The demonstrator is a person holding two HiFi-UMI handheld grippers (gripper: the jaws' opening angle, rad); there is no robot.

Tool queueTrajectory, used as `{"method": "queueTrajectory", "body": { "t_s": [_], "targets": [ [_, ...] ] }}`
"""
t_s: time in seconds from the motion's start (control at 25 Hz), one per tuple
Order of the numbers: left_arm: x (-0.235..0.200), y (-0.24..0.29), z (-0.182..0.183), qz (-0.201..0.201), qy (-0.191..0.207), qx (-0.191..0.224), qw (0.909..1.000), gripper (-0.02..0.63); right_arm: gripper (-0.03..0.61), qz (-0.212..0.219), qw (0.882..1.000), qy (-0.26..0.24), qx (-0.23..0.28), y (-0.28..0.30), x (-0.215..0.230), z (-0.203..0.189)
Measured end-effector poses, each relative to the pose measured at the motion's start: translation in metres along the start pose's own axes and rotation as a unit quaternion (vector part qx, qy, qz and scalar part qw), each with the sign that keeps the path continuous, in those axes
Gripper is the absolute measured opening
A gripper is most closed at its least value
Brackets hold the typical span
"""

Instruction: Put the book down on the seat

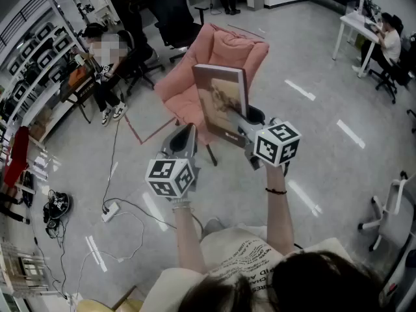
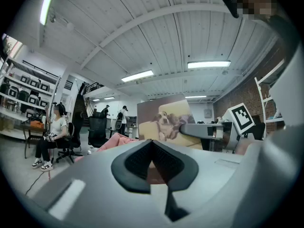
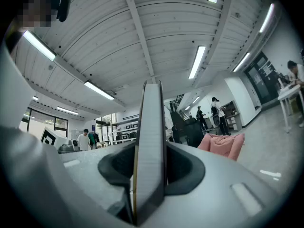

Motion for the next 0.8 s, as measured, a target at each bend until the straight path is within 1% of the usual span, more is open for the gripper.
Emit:
{"method": "queueTrajectory", "body": {
  "t_s": [0.32,0.52,0.68,0.8],
  "targets": [
    [0.002,0.004,-0.014,0.0,-0.006,-0.002,1.0,-0.006,0.149,0.0,1.0,0.0,-0.005,-0.001,0.006,-0.01],
    [0.003,0.005,-0.012,-0.002,-0.01,-0.003,0.9999,-0.006,0.15,-0.007,1.0,0.005,-0.005,-0.002,0.008,-0.007],
    [0.011,0.004,-0.017,0.002,-0.016,-0.007,0.9998,-0.006,0.15,-0.009,1.0,0.014,-0.008,-0.006,0.013,-0.008],
    [0.007,0.004,-0.02,0.007,-0.018,-0.014,0.9997,-0.006,0.149,-0.014,1.0,0.021,-0.012,-0.002,0.016,-0.011]
  ]
}}
Point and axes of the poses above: the fingertips, and each gripper's own axes: y forward along the fingers, x to its right, z out of its top, the point moved 9 cm from there along -y, backward along the fingers, and after that the axes turned 13 degrees about -z, right-handed, at the moved point
